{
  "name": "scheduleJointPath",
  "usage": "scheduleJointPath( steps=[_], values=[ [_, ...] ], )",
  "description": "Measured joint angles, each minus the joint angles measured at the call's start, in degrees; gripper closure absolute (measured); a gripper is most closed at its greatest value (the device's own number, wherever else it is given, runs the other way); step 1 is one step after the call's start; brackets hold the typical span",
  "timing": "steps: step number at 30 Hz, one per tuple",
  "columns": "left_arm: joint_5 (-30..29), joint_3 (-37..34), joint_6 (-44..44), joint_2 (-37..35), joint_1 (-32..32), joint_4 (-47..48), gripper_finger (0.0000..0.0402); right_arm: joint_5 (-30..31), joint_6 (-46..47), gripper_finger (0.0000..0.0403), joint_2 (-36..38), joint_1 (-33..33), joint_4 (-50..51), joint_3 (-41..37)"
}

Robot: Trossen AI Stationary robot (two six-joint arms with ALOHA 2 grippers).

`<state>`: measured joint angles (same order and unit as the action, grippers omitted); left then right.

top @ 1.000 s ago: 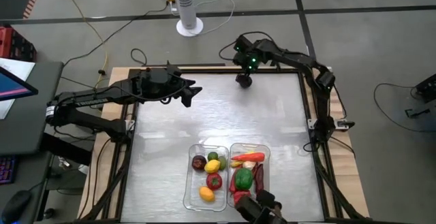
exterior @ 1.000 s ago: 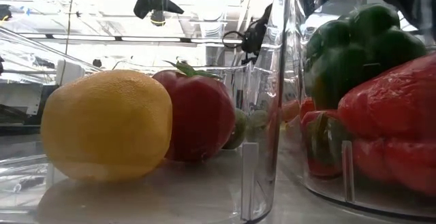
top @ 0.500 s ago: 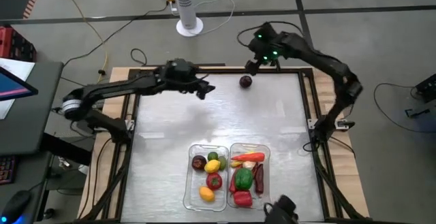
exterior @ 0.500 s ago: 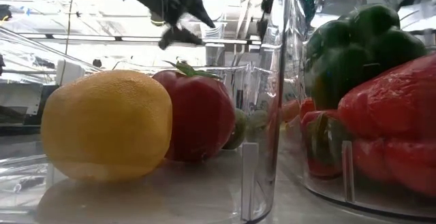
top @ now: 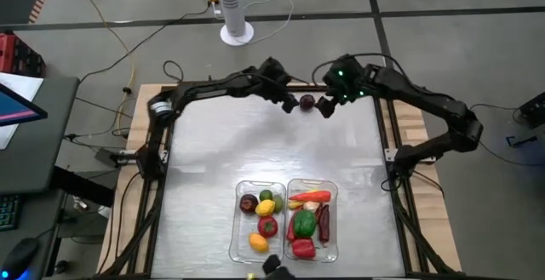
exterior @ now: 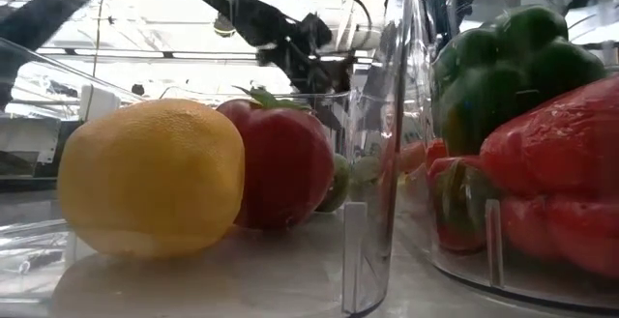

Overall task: Sort produce into baskets
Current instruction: Put the plum into the right transparent bin

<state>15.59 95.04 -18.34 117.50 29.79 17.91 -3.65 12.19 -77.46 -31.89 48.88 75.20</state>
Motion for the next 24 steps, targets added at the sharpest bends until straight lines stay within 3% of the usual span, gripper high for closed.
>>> scheduleJointPath(
  steps=[3, 10, 16, 24],
  values=[
    [1.0, 6.5, 1.7, 5.4, -0.1, 2.6, 0.0164, 1.0, 1.4, 0.0047, 1.8, 1.6, -0.4, -1.5],
    [-4.5, 18.1, 5.4, 12.9, -1.2, 3.4, 0.0164, 2.4, 3.3, 0.0046, 3.1, 4.4, -1.5, -1.7],
    [-4.8, 21.2, 4.8, 14.8, -1.7, 4.4, 0.0164, 4.0, 4.0, 0.0046, 4.2, 5.7, -1.5, -1.6],
    [-12.1, 25.6, 16.9, 14.7, -3.7, 14.3, 0.0164, 5.3, 4.0, 0.0046, 6.0, 5.1, -2.1, -1.6]
  ],
)
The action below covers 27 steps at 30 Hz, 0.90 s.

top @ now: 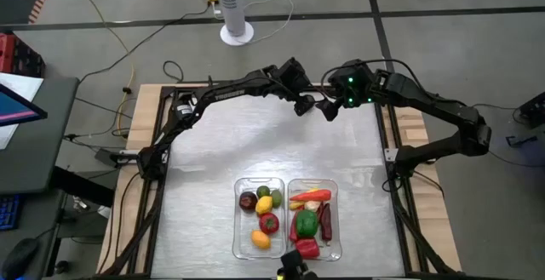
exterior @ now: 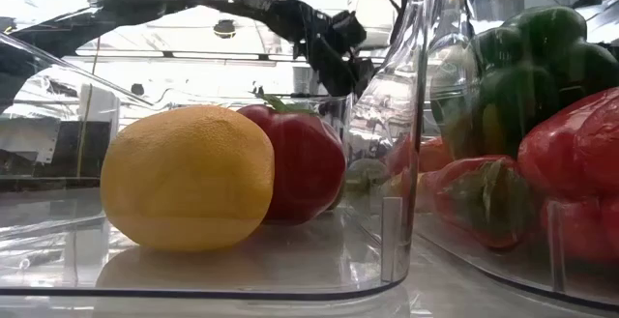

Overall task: Sort produce into baskets
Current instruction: Put the plum into the right transparent bin

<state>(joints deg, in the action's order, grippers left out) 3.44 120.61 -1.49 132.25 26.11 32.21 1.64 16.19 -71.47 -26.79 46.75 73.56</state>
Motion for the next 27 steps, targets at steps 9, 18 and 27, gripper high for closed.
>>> scheduleJointPath(
  steps=[9, 18, 27],
  values=[
    [1.1, 3.5, 7.6, -0.2, -4.4, 11.1, 0.0164, 0.3, -5.1, 0.0046, -0.1, -0.3, 0.0, 0.0],
    [1.9, -2.3, 1.3, -0.8, -7.0, 4.1, 0.0210, -5.5, -10.2, 0.0050, 3.7, -7.8, -13.1, -16.7],
    [0.3, -9.1, -0.1, -5.3, -7.1, 3.3, 0.0244, -16.3, -17.2, 0.0051, 2.8, -16.9, -25.1, -29.7]
  ],
)
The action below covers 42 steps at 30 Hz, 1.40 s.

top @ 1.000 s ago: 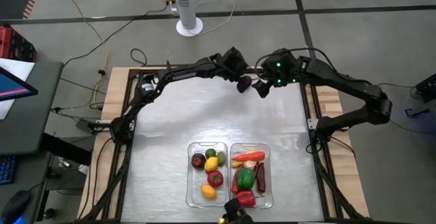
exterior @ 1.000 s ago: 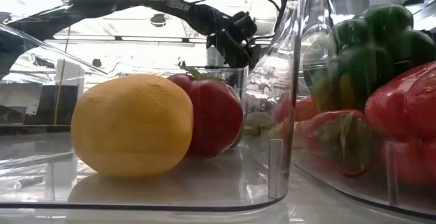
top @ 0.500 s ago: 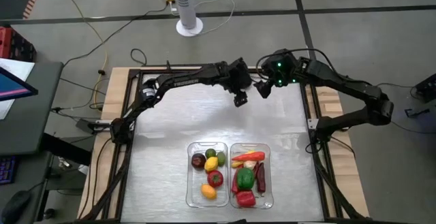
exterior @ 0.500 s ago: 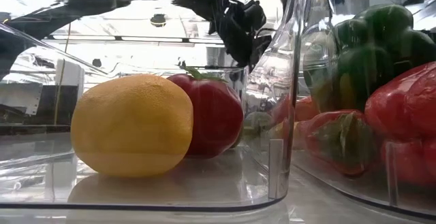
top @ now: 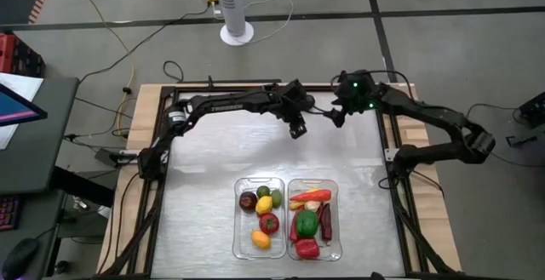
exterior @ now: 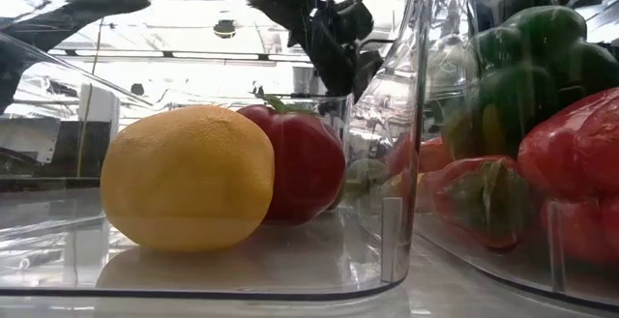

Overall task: Sort produce into baskets
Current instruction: Put the plum into the right transparent bin

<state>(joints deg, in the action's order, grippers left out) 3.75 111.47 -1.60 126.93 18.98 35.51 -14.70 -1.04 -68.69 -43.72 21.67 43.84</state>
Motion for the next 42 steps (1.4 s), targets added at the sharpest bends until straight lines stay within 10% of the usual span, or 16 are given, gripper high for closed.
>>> scheduleJointPath(
  steps=[19, 42],
  values=[
    [-4.5, -35.1, -11.8, -24.9, 0.9, -16.3, 0.0251, -9.2, -10.2, 0.0045, -19.6, -5.1, -17.3, -2.1],
    [-6.2, -39.4, -16.2, -28.6, 1.0, -15.8, 0.0251, -9.7, -18.8, 0.0003, -29.8, -6.4, -27.5, 1.7]
  ],
)
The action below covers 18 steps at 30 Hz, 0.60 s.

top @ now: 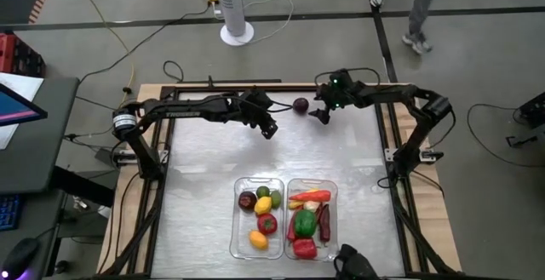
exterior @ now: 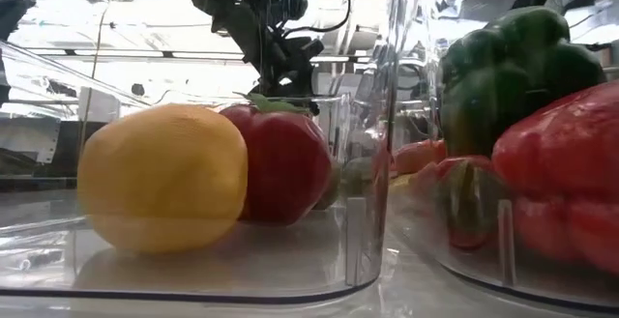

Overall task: Sort produce into baskets
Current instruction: Put the plum into the right transparent bin

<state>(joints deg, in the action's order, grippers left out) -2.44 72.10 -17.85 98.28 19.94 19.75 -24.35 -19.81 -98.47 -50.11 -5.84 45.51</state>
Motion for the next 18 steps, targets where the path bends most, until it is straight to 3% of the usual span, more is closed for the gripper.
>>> scheduleJointPath(
  steps=[11, 18],
  values=[
    [-0.7, 0.0, -2.2, 0.2, 0.0, -0.3, 0.0251, 2.9, 1.7, 0.0003, 0.1, 1.9, 1.8, 0.8],
    [-2.4, 0.0, -0.3, -0.7, -0.5, -1.7, 0.0251, 9.4, 5.2, 0.0003, 6.1, 4.0, 9.9, 0.9]
  ],
)
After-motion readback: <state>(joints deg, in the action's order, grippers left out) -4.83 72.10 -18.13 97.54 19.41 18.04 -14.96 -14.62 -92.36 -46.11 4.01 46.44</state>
